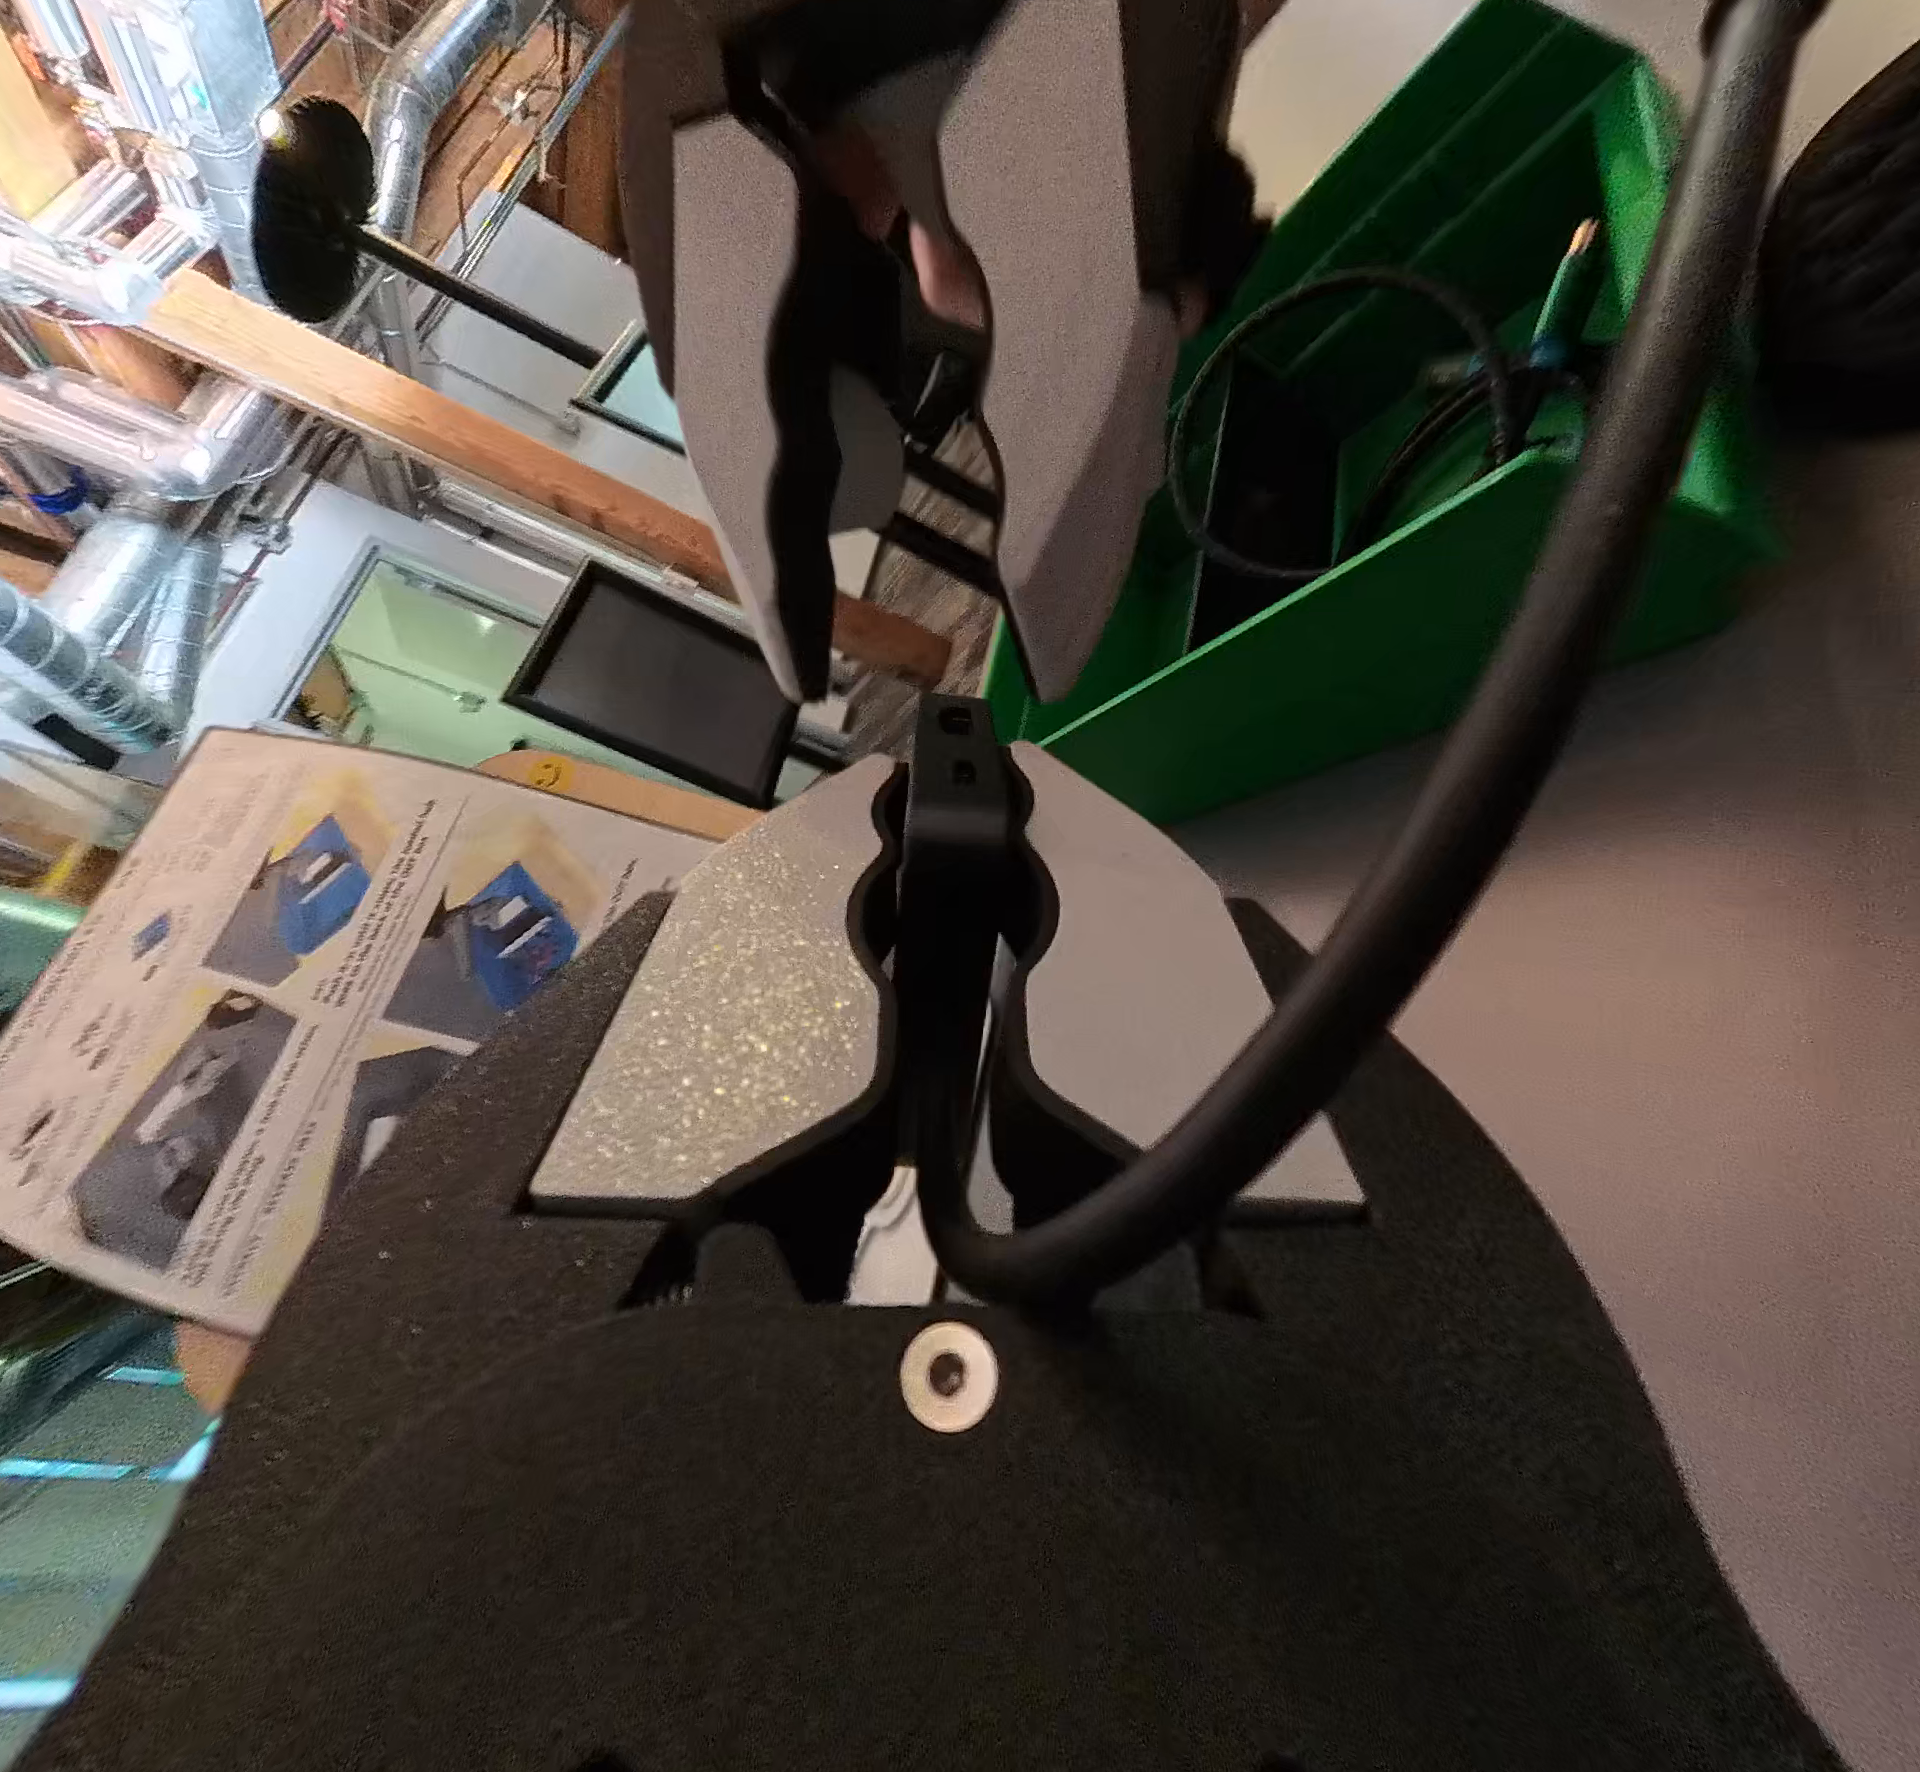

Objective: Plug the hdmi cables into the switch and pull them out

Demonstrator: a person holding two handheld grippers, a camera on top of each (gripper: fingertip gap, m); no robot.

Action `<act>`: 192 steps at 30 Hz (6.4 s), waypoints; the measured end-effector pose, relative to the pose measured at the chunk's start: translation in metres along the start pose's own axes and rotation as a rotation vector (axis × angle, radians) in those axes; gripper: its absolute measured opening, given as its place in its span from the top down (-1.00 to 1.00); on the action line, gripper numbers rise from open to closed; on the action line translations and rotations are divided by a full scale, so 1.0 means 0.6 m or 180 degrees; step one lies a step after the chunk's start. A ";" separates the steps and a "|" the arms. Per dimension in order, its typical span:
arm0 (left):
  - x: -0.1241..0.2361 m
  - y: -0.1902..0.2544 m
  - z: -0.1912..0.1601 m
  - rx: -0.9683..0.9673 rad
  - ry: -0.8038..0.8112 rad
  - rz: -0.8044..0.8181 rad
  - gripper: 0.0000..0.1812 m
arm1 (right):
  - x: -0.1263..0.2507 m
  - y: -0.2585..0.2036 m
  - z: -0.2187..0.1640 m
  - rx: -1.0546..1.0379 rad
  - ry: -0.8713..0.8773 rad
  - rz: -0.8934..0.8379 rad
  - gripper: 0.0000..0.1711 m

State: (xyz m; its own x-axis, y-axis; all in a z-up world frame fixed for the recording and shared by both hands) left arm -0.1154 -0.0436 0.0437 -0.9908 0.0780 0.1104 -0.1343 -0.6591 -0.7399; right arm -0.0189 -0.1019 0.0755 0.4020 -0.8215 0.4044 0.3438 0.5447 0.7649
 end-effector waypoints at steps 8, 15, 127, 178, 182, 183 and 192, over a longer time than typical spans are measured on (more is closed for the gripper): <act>0.012 -0.006 0.010 0.0525 0.0314 -0.0310 0.84 | -0.010 -0.010 0.004 0.0289 -0.0078 -0.0015 0.81; 0.020 -0.028 0.008 0.0666 0.0386 -0.0010 0.66 | 0.013 0.005 -0.001 0.0413 -0.0457 -0.0278 0.83; 0.179 -0.351 -0.497 0.0557 -0.2724 -0.0787 0.77 | 0.148 0.001 -0.334 -0.2026 -0.3056 -0.0172 0.70; 0.135 -0.229 -0.532 -0.3039 -0.3764 -0.2855 0.49 | 0.086 -0.032 -0.356 -0.2023 -0.3142 0.0448 0.74; 0.138 -0.224 -0.548 -0.2959 -0.3858 -0.2903 0.45 | 0.085 -0.033 -0.357 -0.2023 -0.3150 0.0446 0.76; 0.136 -0.224 -0.550 -0.2919 -0.3854 -0.2890 0.46 | 0.085 -0.033 -0.357 -0.2024 -0.3153 0.0445 0.77; 0.119 -0.223 -0.546 -0.3016 -0.3683 -0.2762 0.85 | 0.084 -0.035 -0.358 -0.2030 -0.3164 0.0448 0.81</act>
State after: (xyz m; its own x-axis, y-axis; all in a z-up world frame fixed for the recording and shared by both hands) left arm -0.1729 0.2952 -0.0666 -0.1642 -0.6707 0.7233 -0.9624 -0.0521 -0.2667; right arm 0.1768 -0.1185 -0.0279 -0.2677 -0.3649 0.8917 0.8227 0.3950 0.4087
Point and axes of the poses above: each gripper's, where its closed fingertips meet, x back along the fingers, z out of its top, y = z × x across the jaws, the point moved 7 cm from there along x, back along the fingers, and after that the axes turned 12 degrees about x, right-handed, at the moved point
